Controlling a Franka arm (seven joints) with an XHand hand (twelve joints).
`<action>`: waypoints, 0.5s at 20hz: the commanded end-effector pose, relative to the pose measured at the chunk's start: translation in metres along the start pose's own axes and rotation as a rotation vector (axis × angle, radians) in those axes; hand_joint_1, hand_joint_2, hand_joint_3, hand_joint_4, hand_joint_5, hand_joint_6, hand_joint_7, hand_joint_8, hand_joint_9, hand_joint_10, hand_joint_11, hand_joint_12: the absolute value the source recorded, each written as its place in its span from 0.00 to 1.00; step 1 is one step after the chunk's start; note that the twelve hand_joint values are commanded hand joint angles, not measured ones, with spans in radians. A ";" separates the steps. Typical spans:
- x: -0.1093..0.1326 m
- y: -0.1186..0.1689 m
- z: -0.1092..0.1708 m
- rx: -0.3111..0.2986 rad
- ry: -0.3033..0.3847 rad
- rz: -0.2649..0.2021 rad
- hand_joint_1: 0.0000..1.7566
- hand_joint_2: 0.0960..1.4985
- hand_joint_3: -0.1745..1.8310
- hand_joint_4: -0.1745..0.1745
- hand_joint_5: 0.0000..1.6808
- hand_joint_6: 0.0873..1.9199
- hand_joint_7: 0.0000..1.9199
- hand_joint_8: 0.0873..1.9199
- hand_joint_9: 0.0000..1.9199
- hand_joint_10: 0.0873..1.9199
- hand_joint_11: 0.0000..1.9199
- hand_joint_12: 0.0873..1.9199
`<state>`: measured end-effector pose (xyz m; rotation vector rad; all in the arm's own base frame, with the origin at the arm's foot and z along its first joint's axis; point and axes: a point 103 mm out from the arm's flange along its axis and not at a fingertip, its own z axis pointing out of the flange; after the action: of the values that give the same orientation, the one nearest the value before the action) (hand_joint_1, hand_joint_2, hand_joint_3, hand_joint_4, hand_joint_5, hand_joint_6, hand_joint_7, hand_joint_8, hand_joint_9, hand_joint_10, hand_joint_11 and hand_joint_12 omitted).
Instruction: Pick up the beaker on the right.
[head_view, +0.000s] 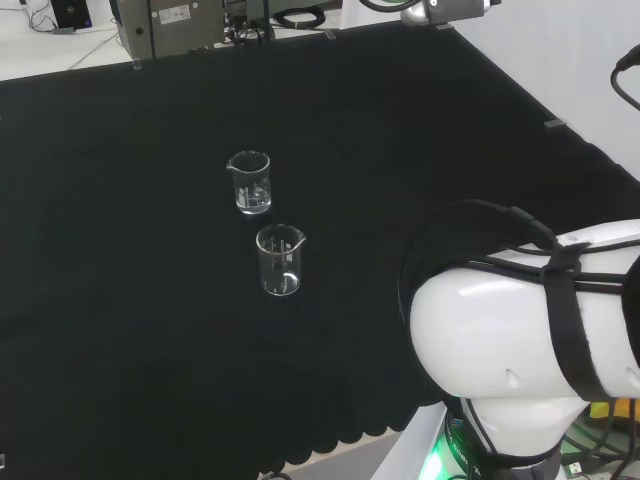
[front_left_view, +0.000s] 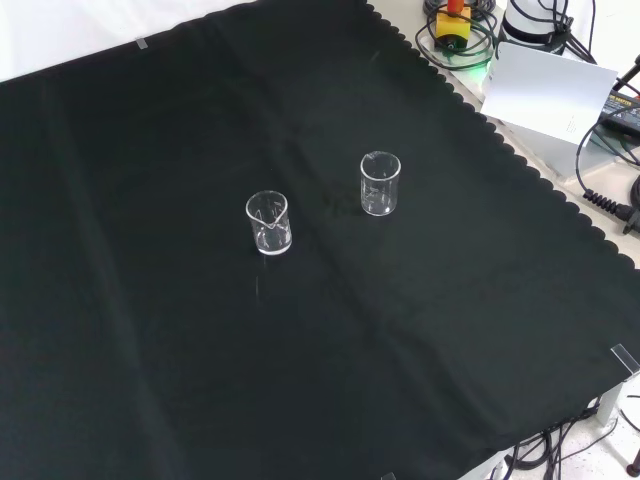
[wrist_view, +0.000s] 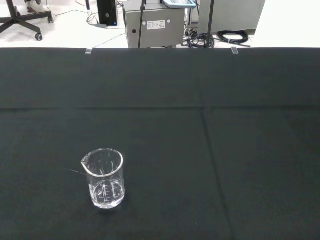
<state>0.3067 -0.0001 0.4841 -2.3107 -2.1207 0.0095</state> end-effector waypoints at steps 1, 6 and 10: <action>0.000 0.001 0.001 -0.004 -0.008 0.001 0.09 0.89 0.08 0.49 0.17 0.00 0.02 0.19 0.21 0.00 0.00 0.66; 0.002 0.001 0.002 -0.004 -0.014 0.006 0.00 0.94 0.09 0.49 0.19 0.00 0.03 0.20 0.21 0.00 0.00 0.69; 0.000 0.003 0.005 0.004 -0.009 0.012 0.00 0.94 0.09 0.49 0.19 0.00 0.03 0.20 0.21 0.00 0.00 0.69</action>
<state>0.3083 -0.0033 0.4832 -2.2853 -2.1270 -0.0182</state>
